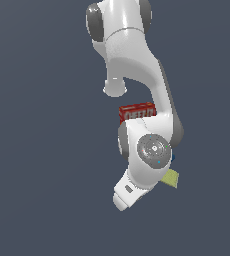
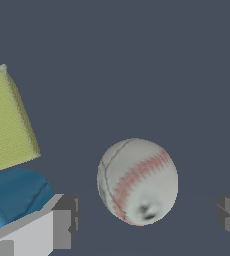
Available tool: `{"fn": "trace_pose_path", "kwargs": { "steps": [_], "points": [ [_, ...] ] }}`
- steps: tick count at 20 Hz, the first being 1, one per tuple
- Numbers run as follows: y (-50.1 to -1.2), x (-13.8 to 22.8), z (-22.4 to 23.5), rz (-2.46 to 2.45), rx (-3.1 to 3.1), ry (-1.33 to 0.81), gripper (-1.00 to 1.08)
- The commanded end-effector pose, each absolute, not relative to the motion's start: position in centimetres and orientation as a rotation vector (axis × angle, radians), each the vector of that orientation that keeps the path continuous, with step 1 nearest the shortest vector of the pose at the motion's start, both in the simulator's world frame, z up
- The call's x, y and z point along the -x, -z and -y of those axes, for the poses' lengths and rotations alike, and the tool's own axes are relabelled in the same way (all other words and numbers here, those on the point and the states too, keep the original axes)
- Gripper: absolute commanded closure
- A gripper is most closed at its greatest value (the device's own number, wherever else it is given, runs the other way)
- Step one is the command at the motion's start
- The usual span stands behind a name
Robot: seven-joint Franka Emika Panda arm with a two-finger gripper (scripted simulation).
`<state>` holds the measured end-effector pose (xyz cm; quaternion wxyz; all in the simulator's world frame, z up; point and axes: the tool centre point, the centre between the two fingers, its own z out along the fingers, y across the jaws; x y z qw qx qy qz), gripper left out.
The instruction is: Pick up a designated object from a clutter of objects.
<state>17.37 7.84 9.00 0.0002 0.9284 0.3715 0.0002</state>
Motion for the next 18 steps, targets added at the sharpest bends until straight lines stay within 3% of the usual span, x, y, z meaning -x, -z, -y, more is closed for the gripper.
{"fn": "trace_pose_path", "kwargs": {
  "steps": [1,13,14,18],
  "points": [
    [-7.9,-17.3,-7.9,-1.169,-2.916,0.001,-0.92],
    [-4.8,-17.4,-7.9,-1.172,-2.915,0.0,-0.92],
    [-4.8,-17.4,-7.9,-1.172,-2.915,0.0,1.08],
    [-4.8,-17.4,-7.9,-1.172,-2.915,0.0,1.08]
  ]
}}
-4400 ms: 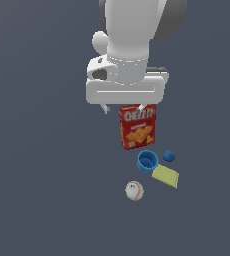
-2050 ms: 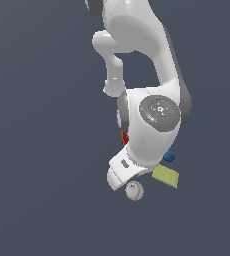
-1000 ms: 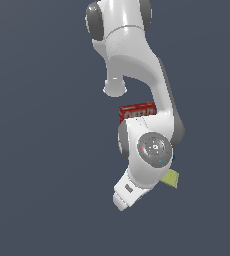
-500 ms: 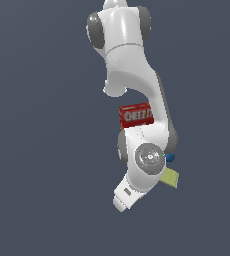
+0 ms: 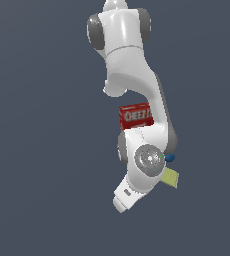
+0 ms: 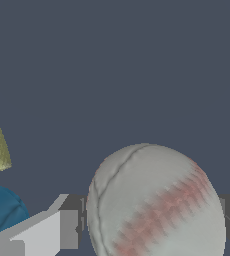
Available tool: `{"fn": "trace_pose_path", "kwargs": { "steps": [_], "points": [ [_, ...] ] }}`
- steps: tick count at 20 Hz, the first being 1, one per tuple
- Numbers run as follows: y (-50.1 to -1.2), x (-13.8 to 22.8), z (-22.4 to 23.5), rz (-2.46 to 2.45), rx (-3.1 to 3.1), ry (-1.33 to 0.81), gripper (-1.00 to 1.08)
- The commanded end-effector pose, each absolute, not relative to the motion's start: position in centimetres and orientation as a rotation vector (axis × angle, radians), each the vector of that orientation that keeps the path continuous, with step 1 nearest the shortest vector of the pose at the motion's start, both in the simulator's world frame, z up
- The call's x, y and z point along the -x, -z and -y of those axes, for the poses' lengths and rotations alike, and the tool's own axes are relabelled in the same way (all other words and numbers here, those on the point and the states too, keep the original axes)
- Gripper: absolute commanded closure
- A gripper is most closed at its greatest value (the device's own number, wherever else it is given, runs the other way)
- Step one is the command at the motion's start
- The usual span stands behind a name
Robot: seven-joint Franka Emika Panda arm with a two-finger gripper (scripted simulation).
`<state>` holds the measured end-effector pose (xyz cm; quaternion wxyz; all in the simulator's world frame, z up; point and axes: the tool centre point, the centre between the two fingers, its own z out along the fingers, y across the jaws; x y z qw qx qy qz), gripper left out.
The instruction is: Pick up a designated object from a clutter of objects.
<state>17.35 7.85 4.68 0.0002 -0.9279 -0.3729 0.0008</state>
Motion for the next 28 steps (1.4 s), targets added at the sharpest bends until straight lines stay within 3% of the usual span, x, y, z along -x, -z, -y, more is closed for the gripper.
{"fn": "trace_pose_path", "kwargs": {
  "steps": [1,15,28],
  "points": [
    [-4.8,-17.4,-7.9,1.172,2.915,0.0,1.08],
    [-6.1,-16.7,-7.4,1.171,2.915,-0.002,1.08],
    [-14.0,-12.8,-4.6,1.172,2.916,-0.003,1.08]
  ]
}}
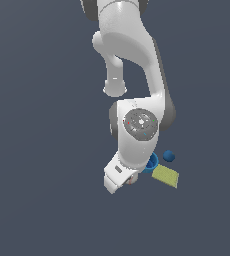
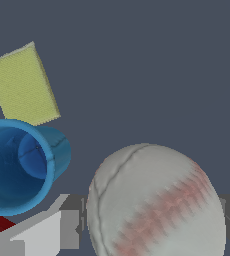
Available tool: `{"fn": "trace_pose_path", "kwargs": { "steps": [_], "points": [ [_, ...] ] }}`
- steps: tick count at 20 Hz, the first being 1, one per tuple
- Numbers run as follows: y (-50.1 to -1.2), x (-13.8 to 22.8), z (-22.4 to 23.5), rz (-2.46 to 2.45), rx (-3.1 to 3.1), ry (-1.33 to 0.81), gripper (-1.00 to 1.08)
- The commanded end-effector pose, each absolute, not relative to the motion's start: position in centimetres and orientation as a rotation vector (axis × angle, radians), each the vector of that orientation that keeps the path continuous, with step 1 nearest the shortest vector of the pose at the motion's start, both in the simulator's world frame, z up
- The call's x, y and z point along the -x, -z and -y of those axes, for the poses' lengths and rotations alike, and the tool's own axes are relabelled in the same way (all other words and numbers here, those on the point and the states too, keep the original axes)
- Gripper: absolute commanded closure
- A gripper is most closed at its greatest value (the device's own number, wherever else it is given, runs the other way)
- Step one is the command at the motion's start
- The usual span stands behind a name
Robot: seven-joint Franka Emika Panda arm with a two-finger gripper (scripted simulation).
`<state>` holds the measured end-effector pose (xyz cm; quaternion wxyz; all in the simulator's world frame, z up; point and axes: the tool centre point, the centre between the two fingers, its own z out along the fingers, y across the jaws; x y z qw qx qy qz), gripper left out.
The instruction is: Pick up a designated object from a clutter of objects.
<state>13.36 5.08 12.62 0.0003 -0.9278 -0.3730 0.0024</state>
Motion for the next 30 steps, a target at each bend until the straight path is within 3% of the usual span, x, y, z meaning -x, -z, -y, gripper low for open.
{"fn": "trace_pose_path", "kwargs": {
  "steps": [1,30],
  "points": [
    [-14.9,-12.4,-4.4,1.172,2.916,-0.003,1.08],
    [-42.1,-0.3,4.7,1.172,2.913,0.001,1.08]
  ]
}}
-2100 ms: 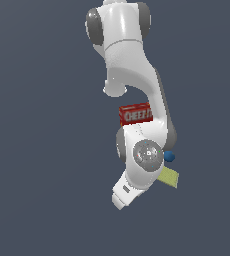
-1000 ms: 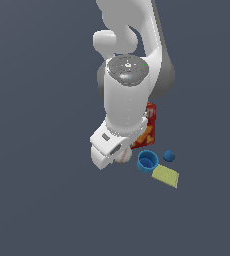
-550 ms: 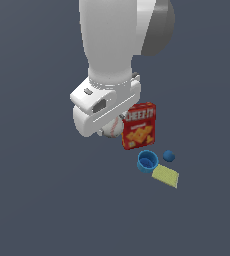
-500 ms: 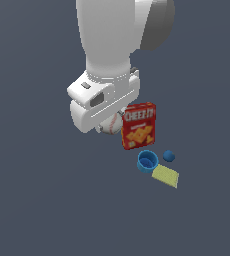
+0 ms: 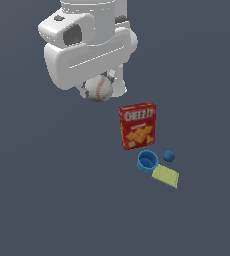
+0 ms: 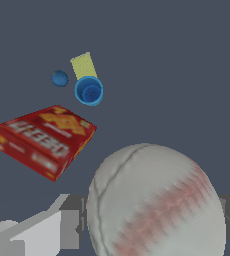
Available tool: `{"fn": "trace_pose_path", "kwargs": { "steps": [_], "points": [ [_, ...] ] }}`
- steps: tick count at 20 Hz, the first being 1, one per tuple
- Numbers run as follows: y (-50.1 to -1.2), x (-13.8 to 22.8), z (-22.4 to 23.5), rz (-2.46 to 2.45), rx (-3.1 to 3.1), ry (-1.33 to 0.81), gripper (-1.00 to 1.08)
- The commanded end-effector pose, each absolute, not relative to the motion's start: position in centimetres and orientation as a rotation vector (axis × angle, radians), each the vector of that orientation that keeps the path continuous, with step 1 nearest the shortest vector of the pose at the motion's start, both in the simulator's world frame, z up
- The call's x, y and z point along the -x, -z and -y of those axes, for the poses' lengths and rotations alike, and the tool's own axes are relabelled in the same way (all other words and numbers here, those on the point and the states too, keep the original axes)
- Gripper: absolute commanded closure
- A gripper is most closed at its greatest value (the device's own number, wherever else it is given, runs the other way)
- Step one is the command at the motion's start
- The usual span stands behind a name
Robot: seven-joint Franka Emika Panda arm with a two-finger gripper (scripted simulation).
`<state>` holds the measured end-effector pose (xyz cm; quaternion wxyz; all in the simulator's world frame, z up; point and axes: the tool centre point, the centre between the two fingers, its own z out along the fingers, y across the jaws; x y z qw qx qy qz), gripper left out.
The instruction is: Pick up a designated object from a clutter of objects.
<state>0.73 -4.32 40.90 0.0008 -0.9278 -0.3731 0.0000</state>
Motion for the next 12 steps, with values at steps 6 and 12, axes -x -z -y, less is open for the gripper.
{"fn": "trace_pose_path", "kwargs": {
  "steps": [6,12],
  "points": [
    [-44.8,0.7,5.6,1.172,2.914,0.001,1.08],
    [-45.5,0.9,5.9,1.172,2.915,0.0,1.08]
  ]
}}
